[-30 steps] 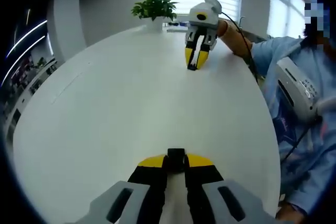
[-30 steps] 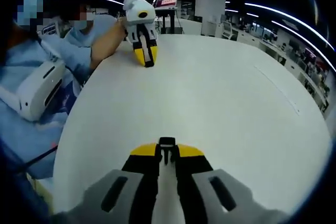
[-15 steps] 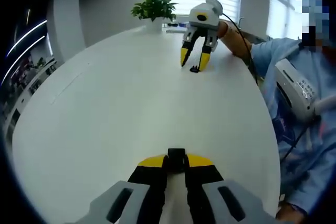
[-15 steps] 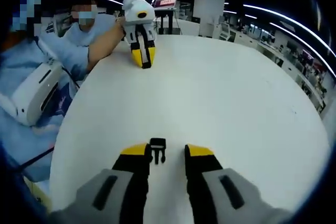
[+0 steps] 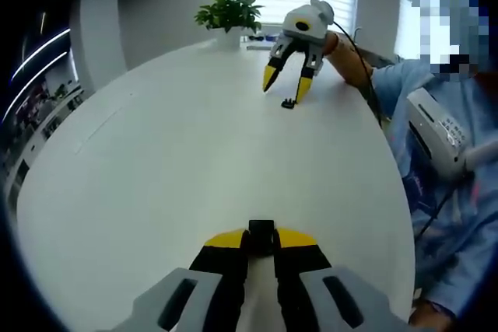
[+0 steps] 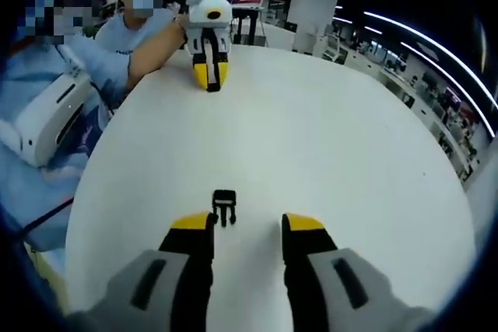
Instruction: Snap the two parts of the plastic buckle together until the buckle closes and remains connected.
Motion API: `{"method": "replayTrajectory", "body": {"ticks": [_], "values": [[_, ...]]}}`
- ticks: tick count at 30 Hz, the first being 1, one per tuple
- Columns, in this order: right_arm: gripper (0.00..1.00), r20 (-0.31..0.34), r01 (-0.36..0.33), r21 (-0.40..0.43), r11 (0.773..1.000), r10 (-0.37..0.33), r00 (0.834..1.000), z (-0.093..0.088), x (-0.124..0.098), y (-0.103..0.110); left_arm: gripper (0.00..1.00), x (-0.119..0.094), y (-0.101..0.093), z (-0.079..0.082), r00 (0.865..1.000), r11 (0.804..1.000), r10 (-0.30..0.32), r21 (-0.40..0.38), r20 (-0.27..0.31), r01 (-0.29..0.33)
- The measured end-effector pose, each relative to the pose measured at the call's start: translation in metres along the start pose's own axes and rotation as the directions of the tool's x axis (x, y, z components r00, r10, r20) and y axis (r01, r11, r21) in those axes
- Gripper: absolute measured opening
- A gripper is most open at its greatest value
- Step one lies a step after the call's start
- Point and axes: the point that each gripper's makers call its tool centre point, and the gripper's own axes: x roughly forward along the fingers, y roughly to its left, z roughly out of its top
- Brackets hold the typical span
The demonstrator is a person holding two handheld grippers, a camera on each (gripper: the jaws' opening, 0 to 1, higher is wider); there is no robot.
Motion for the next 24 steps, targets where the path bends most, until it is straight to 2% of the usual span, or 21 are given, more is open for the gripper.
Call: {"method": "replayTrajectory", "body": {"ticks": [3, 6, 8, 12, 13, 14, 16, 20, 21, 24], "values": [[0.34, -0.011, 0.018, 0.013, 1.000, -0.017, 1.000, -0.004, -0.002, -0.006, 0.12, 0.000, 0.001, 0.000, 1.000, 1.000, 0.001, 0.002, -0.001, -0.001], [0.34, 0.007, 0.045, 0.023, 0.999, -0.045, 0.999, -0.001, 0.000, -0.015, 0.12, 0.001, 0.001, 0.000, 1.000, 1.000, 0.001, 0.001, 0.000, -0.001], [0.34, -0.008, 0.066, 0.055, 0.996, -0.066, 0.998, -0.006, -0.001, -0.018, 0.12, 0.001, 0.001, 0.000, 1.000, 1.000, 0.001, 0.002, 0.000, -0.001], [0.31, -0.030, 0.106, 0.043, 0.993, -0.105, 0.994, -0.012, -0.004, -0.024, 0.12, 0.000, 0.001, -0.001, 1.000, 1.000, 0.000, 0.000, 0.002, 0.000], [0.30, -0.009, 0.144, 0.019, 0.989, -0.144, 0.989, -0.007, -0.004, -0.034, 0.12, 0.000, 0.001, -0.001, 1.000, 1.000, -0.001, 0.000, 0.002, 0.001], [0.30, -0.027, 0.133, 0.051, 0.990, -0.132, 0.991, -0.011, -0.003, -0.031, 0.12, 0.001, 0.000, -0.001, 1.000, 1.000, -0.001, -0.001, 0.002, 0.001], [0.28, 0.002, 0.139, 0.036, 0.990, -0.139, 0.990, -0.006, -0.001, -0.034, 0.12, 0.001, 0.000, -0.001, 1.000, 1.000, 0.001, 0.003, 0.001, -0.001], [0.26, 0.025, 0.145, 0.060, 0.988, -0.147, 0.989, -0.002, 0.008, -0.032, 0.12, 0.001, -0.001, 0.000, 1.000, 1.000, 0.004, 0.005, -0.001, -0.004], [0.26, 0.036, 0.169, 0.048, 0.984, -0.171, 0.985, 0.001, 0.009, -0.036, 0.12, 0.001, -0.002, 0.000, 1.000, 1.000, 0.004, 0.006, -0.001, -0.004], [0.23, 0.002, 0.268, -0.067, 0.961, -0.269, 0.963, 0.000, 0.001, -0.050, 0.12, 0.002, -0.003, 0.000, 1.000, 1.000, 0.004, 0.006, 0.000, -0.004]]}}
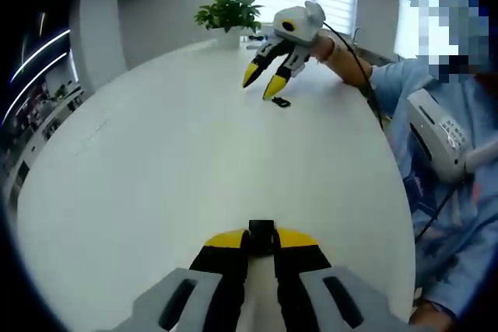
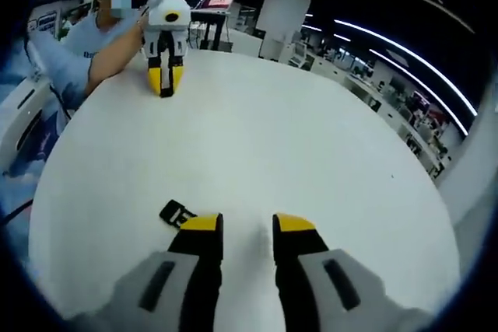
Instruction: Snap the two parts of the plastic buckle together until the buckle closes and remains connected.
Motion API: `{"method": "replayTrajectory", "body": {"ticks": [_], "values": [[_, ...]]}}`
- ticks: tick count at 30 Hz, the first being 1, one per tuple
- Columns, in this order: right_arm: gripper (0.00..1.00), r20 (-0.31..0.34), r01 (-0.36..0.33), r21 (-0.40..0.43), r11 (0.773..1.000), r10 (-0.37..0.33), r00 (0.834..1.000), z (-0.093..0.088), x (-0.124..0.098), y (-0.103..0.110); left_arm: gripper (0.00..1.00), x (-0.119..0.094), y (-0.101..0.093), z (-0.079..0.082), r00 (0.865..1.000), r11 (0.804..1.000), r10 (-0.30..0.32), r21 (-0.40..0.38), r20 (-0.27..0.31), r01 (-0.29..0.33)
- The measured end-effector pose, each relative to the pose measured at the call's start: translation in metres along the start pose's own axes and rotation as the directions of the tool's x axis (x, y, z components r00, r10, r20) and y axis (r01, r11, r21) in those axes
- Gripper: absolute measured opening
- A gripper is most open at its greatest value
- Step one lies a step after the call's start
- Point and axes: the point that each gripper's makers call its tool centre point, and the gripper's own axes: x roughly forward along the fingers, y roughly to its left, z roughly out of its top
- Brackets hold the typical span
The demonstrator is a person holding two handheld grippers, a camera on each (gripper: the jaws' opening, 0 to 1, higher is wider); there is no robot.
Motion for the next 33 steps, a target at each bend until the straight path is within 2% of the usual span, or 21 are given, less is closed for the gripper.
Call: {"method": "replayTrajectory", "body": {"ticks": [2, 3, 5, 7, 10, 11, 12, 13, 14, 17, 19, 26, 33], "values": [[0.12, 0.044, 0.042, -0.033, 0.999, -0.041, 0.998, 0.007, -0.008, -0.010, 0.12, 0.000, 0.000, 0.000, 1.000, 1.000, 0.000, 0.001, 0.000, 0.000], [0.07, 0.080, 0.050, -0.017, 0.999, -0.049, 0.996, 0.013, -0.014, -0.014, 0.12, 0.000, 0.000, 0.000, 1.000, 1.000, 0.000, 0.003, 0.000, 0.000], [0.03, 0.129, -0.041, 0.050, 0.998, 0.034, 0.991, 0.018, -0.024, -0.005, 0.12, -0.001, 0.000, 0.000, 1.000, 1.000, 0.001, 0.003, 0.000, -0.001], [0.00, 0.165, -0.166, 0.053, 0.985, 0.155, 0.974, 0.021, -0.033, 0.011, 0.12, -0.001, 0.000, 0.000, 1.000, 1.000, 0.000, 0.003, 0.000, 0.000], [0.00, 0.217, -0.261, 0.128, 0.957, 0.230, 0.949, 0.030, -0.041, 0.023, 0.12, -0.001, 0.000, 0.000, 1.000, 1.000, 0.000, 0.003, 0.001, 0.000], [0.00, 0.223, -0.268, 0.141, 0.953, 0.233, 0.947, 0.031, -0.042, 0.023, 0.12, -0.001, 0.000, 0.000, 1.000, 1.000, 0.000, 0.002, 0.001, 0.000], [0.00, 0.229, -0.300, 0.183, 0.936, 0.256, 0.939, 0.033, -0.043, 0.026, 0.12, -0.001, 0.000, 0.000, 1.000, 1.000, 0.000, 0.002, 0.001, 0.000], [0.00, 0.213, -0.358, 0.224, 0.907, 0.313, 0.926, 0.031, -0.045, 0.036, 0.12, -0.002, 0.000, 0.000, 1.000, 1.000, 0.000, 0.002, 0.001, 0.000], [0.00, 0.174, -0.390, 0.226, 0.892, 0.357, 0.918, 0.024, -0.043, 0.047, 0.12, -0.002, 0.000, 0.000, 1.000, 1.000, -0.001, 0.000, 0.001, 0.001], [0.00, 0.096, -0.384, 0.248, 0.889, 0.372, 0.923, 0.010, -0.032, 0.054, 0.12, -0.001, -0.001, 0.000, 1.000, 1.000, -0.002, -0.002, 0.003, 0.002], [0.00, 0.081, -0.396, 0.276, 0.876, 0.390, 0.917, 0.006, -0.026, 0.059, 0.12, 0.000, -0.003, 0.000, 1.000, 1.000, -0.003, -0.003, 0.004, 0.003], [0.00, 0.063, -0.407, 0.312, 0.859, 0.409, 0.911, -0.002, -0.018, 0.061, 0.12, 0.000, -0.004, 0.000, 1.000, 1.000, 0.000, 0.000, 0.001, 0.000], [0.00, 0.054, -0.334, 0.316, 0.888, 0.335, 0.941, -0.010, -0.013, 0.045, 0.12, -0.001, -0.002, 0.001, 1.000, 1.000, -0.003, -0.001, 0.003, 0.003]]}}
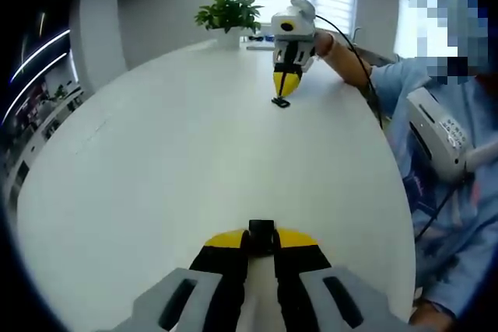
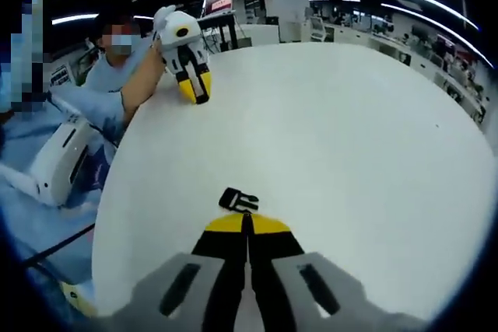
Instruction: Snap the two parts of the plastic buckle together until the buckle closes and remains connected.
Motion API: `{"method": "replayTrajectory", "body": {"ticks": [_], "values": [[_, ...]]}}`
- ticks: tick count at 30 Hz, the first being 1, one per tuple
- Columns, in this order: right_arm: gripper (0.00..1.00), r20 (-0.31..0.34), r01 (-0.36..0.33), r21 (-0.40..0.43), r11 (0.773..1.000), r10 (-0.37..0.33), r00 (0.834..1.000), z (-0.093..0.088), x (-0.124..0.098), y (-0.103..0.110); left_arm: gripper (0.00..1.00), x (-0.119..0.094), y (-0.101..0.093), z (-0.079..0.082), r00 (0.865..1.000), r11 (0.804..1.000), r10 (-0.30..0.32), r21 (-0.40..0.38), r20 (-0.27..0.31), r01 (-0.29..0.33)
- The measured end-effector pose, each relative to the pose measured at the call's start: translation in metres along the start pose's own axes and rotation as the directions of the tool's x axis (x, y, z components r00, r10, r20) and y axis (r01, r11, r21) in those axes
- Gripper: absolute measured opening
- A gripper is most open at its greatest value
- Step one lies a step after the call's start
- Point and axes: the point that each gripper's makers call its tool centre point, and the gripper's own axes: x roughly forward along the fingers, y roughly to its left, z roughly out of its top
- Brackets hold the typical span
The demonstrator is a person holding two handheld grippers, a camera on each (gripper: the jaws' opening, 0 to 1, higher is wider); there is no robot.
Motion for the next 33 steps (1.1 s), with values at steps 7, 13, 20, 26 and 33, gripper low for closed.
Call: {"method": "replayTrajectory", "body": {"ticks": [7, 13, 20, 26, 33], "values": [[0.00, 0.022, 0.006, -0.036, 0.999, -0.005, 1.000, 0.011, 0.008, 0.007, 0.12, -0.001, 0.002, 0.000, 1.000, 1.000, 0.001, 0.000, -0.001, -0.001], [0.01, 0.063, 0.023, -0.160, 0.987, -0.013, 0.998, 0.027, 0.019, 0.013, 0.12, -0.002, 0.003, 0.001, 1.000, 1.000, 0.003, 0.002, -0.002, -0.003], [0.01, 0.126, 0.146, -0.310, 0.940, -0.111, 0.986, 0.048, 0.019, 0.003, 0.12, -0.002, 0.003, 0.000, 1.000, 1.000, 0.004, 0.002, -0.002, -0.004], [0.07, 0.189, 0.056, -0.096, 0.994, -0.037, 0.981, 0.064, 0.007, 0.018, 0.12, -0.001, 0.003, -0.001, 1.000, 1.000, 0.004, 0.003, -0.003, -0.004], [0.29, 0.050, 0.061, -0.110, 0.992, -0.055, 0.997, 0.046, 0.028, 0.036, 0.12, -0.002, 0.004, -0.002, 1.000, 1.000, 0.004, 0.000, -0.002, -0.004]]}}
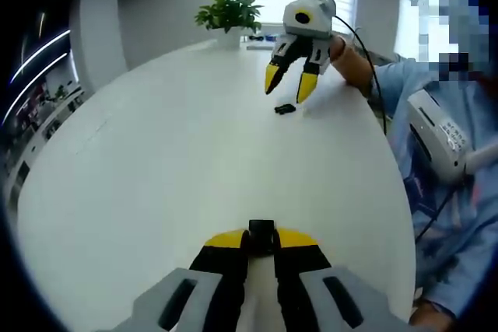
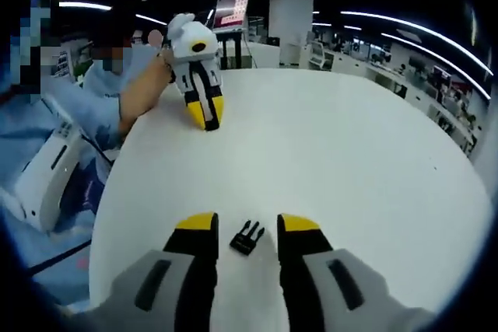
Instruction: Snap the two parts of the plastic buckle together until the buckle closes and remains connected.
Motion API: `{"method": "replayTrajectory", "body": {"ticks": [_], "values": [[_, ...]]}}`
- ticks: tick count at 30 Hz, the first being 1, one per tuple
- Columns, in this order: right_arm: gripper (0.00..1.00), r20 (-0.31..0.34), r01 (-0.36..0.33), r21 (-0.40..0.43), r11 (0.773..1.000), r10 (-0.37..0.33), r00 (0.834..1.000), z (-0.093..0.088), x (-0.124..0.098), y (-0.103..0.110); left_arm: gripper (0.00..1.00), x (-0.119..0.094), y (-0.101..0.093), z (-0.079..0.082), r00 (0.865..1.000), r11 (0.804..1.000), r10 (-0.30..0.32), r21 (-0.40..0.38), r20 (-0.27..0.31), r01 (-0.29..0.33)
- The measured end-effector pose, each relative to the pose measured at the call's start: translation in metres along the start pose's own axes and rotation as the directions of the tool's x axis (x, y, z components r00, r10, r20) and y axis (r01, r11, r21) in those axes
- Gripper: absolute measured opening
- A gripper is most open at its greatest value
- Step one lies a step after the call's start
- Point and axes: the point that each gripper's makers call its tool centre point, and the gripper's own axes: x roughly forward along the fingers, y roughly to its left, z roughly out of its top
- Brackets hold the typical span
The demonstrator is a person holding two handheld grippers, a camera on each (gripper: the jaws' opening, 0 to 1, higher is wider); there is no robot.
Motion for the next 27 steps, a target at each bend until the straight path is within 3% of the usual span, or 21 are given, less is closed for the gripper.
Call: {"method": "replayTrajectory", "body": {"ticks": [5, 10, 18, 22, 27], "values": [[0.21, -0.070, 0.046, 0.000, 0.999, -0.046, 0.997, -0.015, -0.001, -0.009, 0.12, 0.000, 0.000, 0.000, 1.000, 1.000, -0.001, -0.001, 0.001, 0.001], [0.17, -0.088, 0.010, 0.011, 1.000, -0.009, 0.996, -0.021, 0.001, -0.004, 0.12, 0.001, -0.001, 0.000, 1.000, 1.000, -0.002, -0.002, 0.002, 0.002], [0.14, -0.071, -0.019, 0.011, 1.000, 0.020, 0.997, -0.022, 0.000, 0.000, 0.12, 0.002, -0.001, 0.000, 1.000, 1.000, -0.002, 0.001, 0.001, 0.002], [0.13, -0.043, -0.058, -0.054, 0.997, 0.056, 0.998, -0.021, 0.000, 0.000, 0.12, 0.003, -0.002, 0.000, 1.000, 1.000, -0.001, 0.005, 0.001, 0.001], [0.13, -0.020, -0.098, -0.063, 0.993, 0.097, 0.995, -0.022, -0.001, 0.000, 0.12, 0.002, 0.000, 0.001, 1.000, 1.000, 0.000, 0.016, 0.000, 0.000]]}}
